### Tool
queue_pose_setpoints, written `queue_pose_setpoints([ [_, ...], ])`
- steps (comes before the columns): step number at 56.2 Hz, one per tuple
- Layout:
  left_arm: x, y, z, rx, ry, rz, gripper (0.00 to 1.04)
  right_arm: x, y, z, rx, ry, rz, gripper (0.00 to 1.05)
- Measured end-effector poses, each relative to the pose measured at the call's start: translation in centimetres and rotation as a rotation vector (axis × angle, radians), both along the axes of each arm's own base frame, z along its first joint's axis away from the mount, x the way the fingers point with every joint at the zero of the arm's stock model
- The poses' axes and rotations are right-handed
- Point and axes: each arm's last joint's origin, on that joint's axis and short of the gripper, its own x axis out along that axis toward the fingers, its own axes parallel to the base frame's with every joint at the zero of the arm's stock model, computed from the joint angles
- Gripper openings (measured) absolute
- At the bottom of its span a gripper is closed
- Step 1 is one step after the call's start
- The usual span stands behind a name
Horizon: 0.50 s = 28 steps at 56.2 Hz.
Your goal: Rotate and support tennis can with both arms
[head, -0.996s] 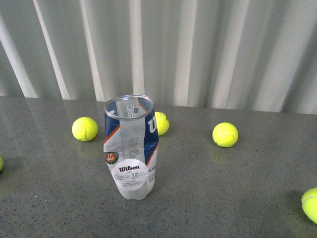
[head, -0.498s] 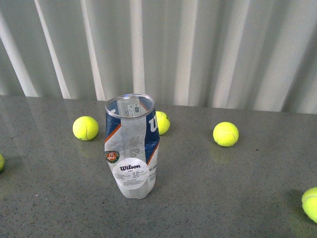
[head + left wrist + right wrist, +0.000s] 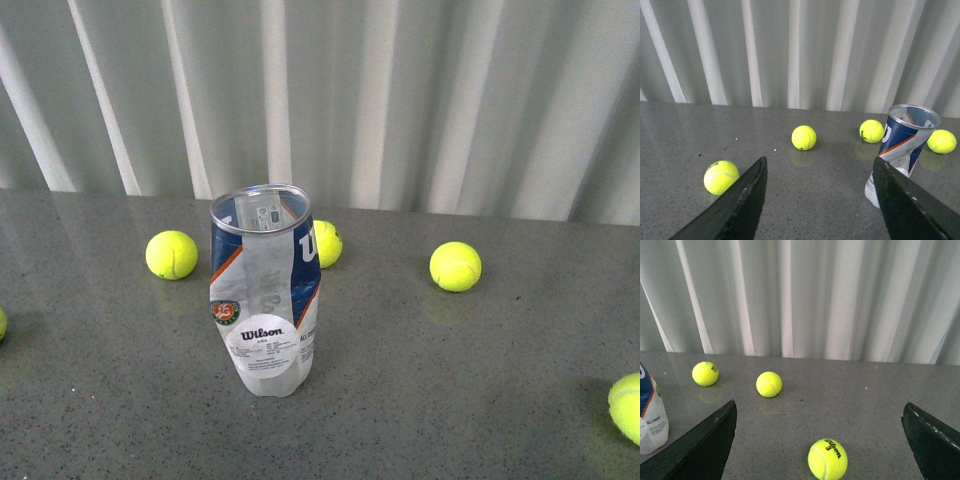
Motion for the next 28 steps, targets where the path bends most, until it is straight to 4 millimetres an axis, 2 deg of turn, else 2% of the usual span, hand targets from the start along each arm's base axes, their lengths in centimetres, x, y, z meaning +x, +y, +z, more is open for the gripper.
queue_pose_setpoints([
  [9,0.00,0.00,0.00,0.000,0.000,0.000,1.00,0.00,0.00,0.00,0.000,0.000,0.000,0.97],
  [28,0.00,0.00,0.00,0.000,0.000,0.000,0.98,0.00,0.00,0.00,0.000,0.000,0.000,0.97],
])
